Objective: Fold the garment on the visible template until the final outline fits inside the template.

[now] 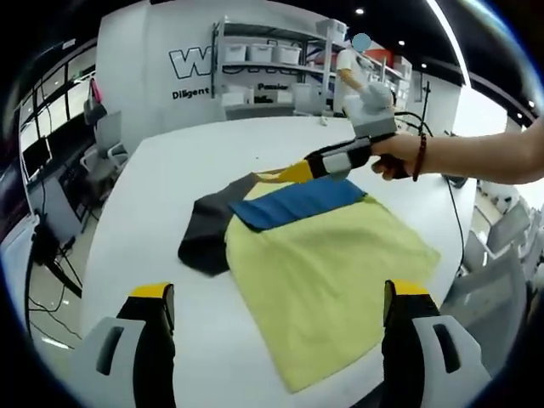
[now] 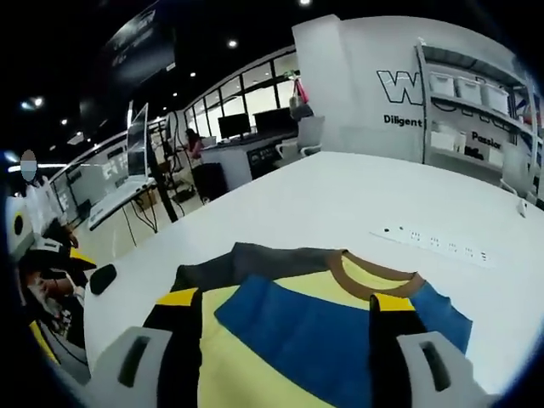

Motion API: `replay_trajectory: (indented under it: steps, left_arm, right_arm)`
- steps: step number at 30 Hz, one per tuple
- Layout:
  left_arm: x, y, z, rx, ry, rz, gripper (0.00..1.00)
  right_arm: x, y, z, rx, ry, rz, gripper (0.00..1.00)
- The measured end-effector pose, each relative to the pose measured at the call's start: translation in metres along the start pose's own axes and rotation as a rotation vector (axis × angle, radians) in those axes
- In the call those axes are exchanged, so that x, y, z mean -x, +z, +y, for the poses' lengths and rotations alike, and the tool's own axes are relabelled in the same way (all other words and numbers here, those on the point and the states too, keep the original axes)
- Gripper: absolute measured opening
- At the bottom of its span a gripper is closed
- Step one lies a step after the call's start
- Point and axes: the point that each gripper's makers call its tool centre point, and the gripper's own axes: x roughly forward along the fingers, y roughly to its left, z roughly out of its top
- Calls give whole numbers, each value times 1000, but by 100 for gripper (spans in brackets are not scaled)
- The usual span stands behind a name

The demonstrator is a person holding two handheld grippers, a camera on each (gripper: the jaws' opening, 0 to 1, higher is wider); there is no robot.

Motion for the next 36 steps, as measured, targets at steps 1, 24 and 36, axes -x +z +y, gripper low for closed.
replay_trajectory:
  steps: [1, 24, 36]
  left_arm:
    - [0, 0, 1, 0, 6, 1, 99]
    - [2, -3, -4, 6, -3, 1, 99]
    - [3, -6, -5, 2, -6, 8, 99]
  right_arm:
    - [2, -1, -5, -9, -12, 1, 82]
    - [64, -61, -89, -158, -223, 45, 72]
    - [89, -110, -117, -269, -317, 114, 38]
